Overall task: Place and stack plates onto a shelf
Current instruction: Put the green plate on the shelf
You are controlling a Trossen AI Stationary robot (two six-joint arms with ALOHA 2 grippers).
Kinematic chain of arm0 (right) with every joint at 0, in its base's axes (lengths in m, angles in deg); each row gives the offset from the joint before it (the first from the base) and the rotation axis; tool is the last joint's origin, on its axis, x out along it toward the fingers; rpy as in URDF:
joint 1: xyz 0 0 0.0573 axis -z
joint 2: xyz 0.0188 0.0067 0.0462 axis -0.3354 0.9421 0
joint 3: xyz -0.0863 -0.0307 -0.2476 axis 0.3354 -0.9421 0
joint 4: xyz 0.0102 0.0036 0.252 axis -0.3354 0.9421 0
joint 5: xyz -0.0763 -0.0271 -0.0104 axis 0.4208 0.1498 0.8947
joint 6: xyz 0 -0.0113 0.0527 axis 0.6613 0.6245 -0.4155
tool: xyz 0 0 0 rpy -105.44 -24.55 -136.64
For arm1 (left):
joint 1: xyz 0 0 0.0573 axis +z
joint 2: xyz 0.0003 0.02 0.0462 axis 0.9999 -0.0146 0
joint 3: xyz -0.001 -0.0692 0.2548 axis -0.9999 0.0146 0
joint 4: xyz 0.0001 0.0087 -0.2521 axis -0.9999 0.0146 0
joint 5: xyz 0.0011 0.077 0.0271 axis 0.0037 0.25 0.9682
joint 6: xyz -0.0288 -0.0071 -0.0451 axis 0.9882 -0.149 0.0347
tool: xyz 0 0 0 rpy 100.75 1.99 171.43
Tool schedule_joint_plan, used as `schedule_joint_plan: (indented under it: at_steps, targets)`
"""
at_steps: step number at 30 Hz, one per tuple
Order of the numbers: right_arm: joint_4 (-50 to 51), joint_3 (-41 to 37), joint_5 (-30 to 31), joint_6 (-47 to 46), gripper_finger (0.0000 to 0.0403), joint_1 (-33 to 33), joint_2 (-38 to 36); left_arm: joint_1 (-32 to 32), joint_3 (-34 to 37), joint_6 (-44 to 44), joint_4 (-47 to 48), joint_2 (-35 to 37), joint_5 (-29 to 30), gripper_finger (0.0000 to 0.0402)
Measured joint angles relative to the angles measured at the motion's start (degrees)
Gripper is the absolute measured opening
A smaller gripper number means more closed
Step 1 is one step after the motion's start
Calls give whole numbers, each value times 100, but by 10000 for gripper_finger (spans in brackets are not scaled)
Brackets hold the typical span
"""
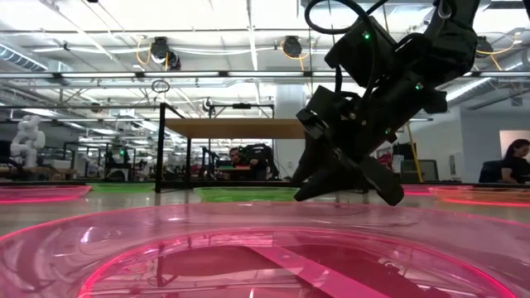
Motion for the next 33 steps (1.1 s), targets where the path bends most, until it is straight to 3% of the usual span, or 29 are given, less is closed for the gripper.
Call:
schedule_joint_plan:
  at_steps: [12, 23, 33]
  targets:
    - [-33, 0, 15, 145, 5, 74, 4, -2, 0, 0, 0, 1, 2, 21]
    - [-585, -11, 476, 473, 0, -79, -49, -2, 0, 0, 0, 0, 2, 21]
    - [-755, -9, 589, 180, 0, -398, -820, 0, 0, 0, -1, 0, 2, 21]
